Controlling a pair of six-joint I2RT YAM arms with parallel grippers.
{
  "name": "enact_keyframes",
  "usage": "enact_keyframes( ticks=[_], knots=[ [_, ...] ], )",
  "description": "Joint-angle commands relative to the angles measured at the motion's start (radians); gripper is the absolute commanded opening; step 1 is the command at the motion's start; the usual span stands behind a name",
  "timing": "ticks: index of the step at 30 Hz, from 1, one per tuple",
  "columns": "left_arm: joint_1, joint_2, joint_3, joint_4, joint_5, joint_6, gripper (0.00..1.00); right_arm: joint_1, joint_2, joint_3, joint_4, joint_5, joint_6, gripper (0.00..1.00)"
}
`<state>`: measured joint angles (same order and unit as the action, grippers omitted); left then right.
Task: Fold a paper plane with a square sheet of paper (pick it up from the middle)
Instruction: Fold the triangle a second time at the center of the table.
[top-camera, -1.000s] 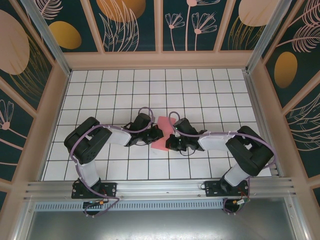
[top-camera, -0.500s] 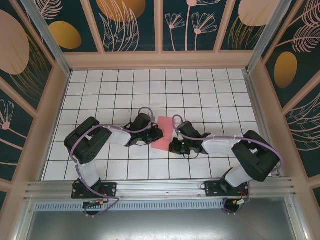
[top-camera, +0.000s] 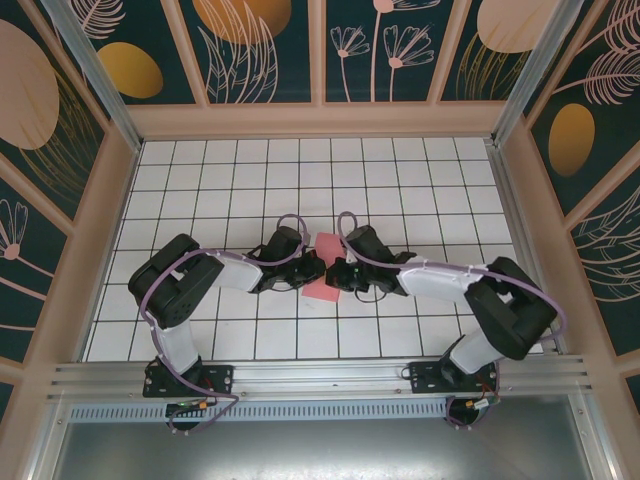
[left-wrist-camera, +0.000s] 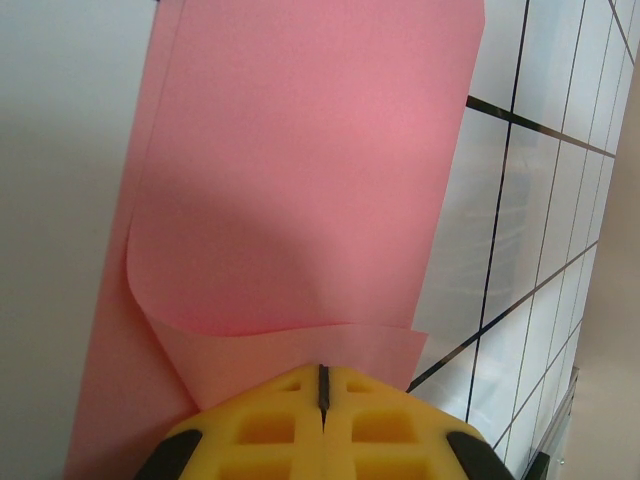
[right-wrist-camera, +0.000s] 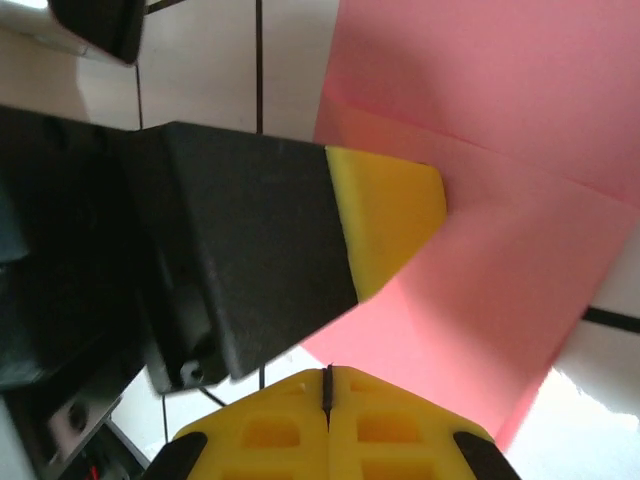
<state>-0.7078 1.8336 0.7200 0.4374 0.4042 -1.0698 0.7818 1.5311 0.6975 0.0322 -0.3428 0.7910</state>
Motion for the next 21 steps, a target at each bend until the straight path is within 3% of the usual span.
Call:
enact_keyframes(
  ticks=[1, 11, 21],
  knots=[
    [-0.005, 0.024, -0.019, -0.093, -0.026, 0.027, 0.0, 0.008, 0.058, -0.007, 0.017, -0.016, 0.014, 0.0],
    [-0.005, 0.035, -0.019, -0.096, -0.035, 0.024, 0.0, 0.008, 0.014, -0.19, 0.033, -0.018, 0.055, 0.0],
    [-0.004, 0.03, -0.025, -0.099, -0.045, 0.021, 0.0, 0.01, -0.09, -0.237, -0.026, -0.018, 0.037, 0.01]
  ],
)
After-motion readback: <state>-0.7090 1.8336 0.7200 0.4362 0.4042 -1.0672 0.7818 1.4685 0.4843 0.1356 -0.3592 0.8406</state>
